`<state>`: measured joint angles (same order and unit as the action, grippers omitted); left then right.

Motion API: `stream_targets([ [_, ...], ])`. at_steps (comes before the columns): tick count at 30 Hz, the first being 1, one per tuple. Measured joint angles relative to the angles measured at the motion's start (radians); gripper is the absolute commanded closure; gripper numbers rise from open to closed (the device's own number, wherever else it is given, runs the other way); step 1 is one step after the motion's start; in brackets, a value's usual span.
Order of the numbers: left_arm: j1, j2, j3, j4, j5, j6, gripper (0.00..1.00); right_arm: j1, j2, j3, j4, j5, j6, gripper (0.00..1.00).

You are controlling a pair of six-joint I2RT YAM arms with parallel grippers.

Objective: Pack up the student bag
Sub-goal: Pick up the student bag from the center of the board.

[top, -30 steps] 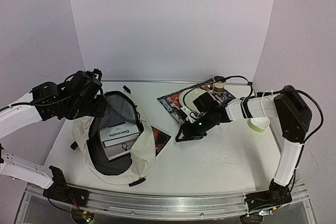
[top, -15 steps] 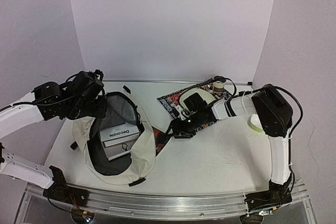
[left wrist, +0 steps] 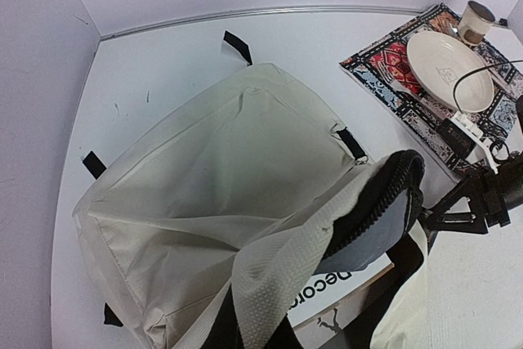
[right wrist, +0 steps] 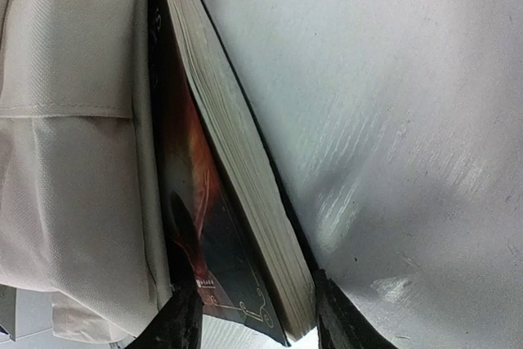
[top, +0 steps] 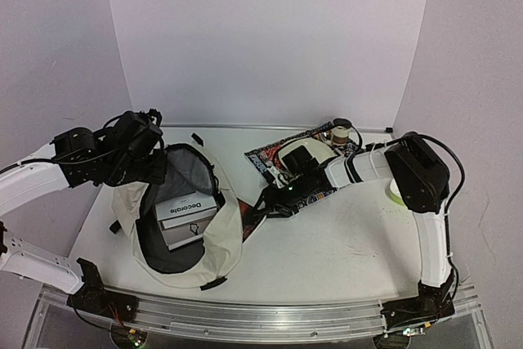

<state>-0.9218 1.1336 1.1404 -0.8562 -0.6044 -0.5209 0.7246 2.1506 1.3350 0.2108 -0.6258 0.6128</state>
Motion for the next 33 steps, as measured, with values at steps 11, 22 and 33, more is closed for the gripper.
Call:
stream_targets([
  [11, 0.000, -0.001, 0.000, 0.000, 0.000, 0.000, 1.00, 0.000, -0.010, -0.009, 0.009, -0.035, 0.029, 0.68],
  [22, 0.000, -0.007, 0.000, 0.000, 0.001, 0.000, 1.00, 0.000, -0.021, -0.030, 0.054, -0.059, 0.055, 1.00],
  [33, 0.000, -0.013, 0.000, 0.000, 0.001, 0.000, 1.00, -0.026, -0.097, -0.154, 0.106, -0.072, 0.061, 1.00],
])
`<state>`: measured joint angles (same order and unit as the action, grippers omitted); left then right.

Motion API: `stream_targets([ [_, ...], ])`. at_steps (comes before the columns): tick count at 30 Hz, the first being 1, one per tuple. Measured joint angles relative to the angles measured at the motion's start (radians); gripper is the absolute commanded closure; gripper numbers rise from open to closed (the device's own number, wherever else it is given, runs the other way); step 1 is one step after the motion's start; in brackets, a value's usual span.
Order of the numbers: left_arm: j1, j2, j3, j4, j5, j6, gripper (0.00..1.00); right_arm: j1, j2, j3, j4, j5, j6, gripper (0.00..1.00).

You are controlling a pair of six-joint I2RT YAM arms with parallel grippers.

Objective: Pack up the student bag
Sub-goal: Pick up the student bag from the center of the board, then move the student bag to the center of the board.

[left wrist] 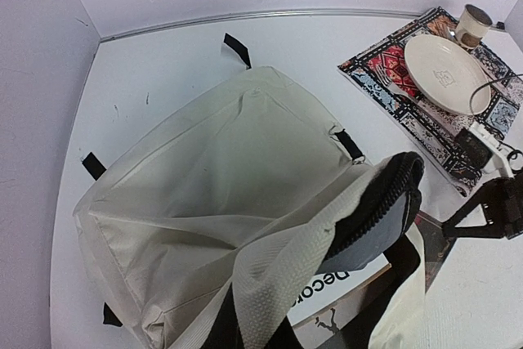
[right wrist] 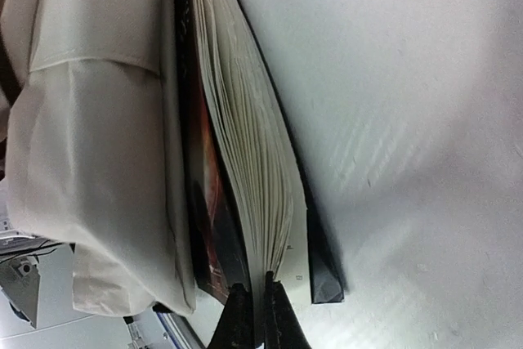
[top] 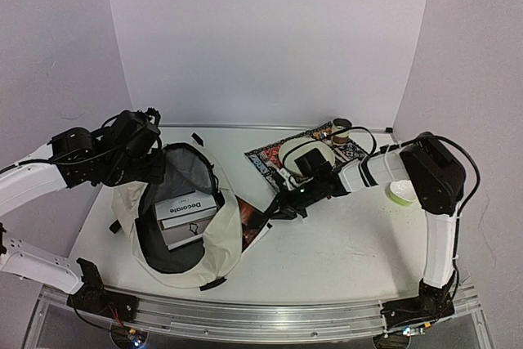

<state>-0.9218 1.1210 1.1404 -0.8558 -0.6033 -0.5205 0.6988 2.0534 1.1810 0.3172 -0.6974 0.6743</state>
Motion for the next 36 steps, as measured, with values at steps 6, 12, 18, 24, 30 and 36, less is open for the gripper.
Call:
stream_targets([
  [6, 0.000, 0.004, 0.000, 0.000, 0.000, 0.000, 0.98, -0.053, -0.208, -0.134, -0.038, -0.018, -0.030, 1.00],
  [12, 0.000, 0.031, 0.002, 0.001, 0.007, 0.000, 0.94, -0.070, -0.410, -0.207, -0.112, -0.014, -0.052, 1.00],
  [18, 0.000, 0.054, 0.021, 0.009, 0.028, 0.002, 1.00, -0.070, -0.565, -0.208, -0.180, 0.008, -0.053, 1.00],
  [24, 0.000, 0.084, 0.070, 0.018, 0.057, 0.025, 1.00, -0.072, -0.671, -0.190, -0.233, 0.011, -0.038, 1.00],
  [30, 0.001, 0.182, 0.183, 0.033, 0.087, 0.048, 0.99, -0.074, -0.743, -0.151, -0.258, 0.011, -0.012, 1.00],
  [36, 0.003, 0.311, 0.230, 0.071, 0.159, 0.043, 0.80, -0.074, -0.810, -0.128, -0.262, 0.028, 0.003, 1.00],
])
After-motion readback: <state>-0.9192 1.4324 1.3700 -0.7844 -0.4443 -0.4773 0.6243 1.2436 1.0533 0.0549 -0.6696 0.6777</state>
